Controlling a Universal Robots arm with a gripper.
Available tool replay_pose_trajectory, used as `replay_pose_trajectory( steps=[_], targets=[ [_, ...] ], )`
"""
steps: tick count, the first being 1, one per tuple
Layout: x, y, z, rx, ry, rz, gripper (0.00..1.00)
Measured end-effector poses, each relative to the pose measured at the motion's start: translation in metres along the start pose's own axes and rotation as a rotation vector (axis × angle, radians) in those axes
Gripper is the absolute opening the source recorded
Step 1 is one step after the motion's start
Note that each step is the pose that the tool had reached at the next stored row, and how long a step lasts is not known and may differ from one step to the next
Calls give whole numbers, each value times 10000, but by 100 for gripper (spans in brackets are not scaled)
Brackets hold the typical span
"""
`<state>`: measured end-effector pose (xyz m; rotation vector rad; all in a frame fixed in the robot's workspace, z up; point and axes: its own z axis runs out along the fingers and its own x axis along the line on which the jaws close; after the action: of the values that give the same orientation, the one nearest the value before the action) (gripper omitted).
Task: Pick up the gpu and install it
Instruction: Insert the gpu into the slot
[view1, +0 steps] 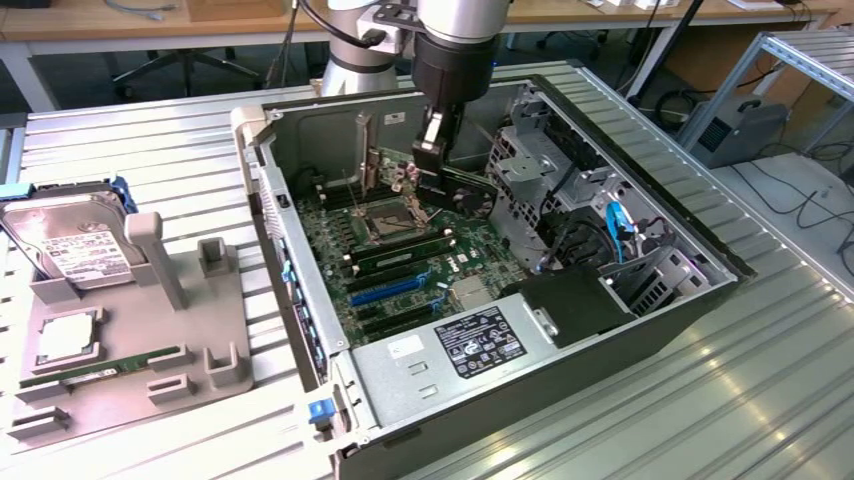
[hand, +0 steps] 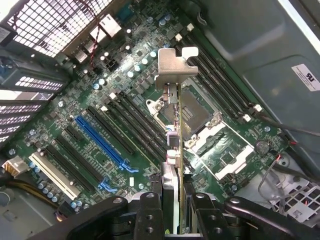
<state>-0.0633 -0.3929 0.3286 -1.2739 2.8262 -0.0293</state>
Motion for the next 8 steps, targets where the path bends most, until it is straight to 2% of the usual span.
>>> replay_pose_trajectory(
  steps=[8],
  targets=[
    [0, 0, 0, -21, -23, -694, 27]
  ],
)
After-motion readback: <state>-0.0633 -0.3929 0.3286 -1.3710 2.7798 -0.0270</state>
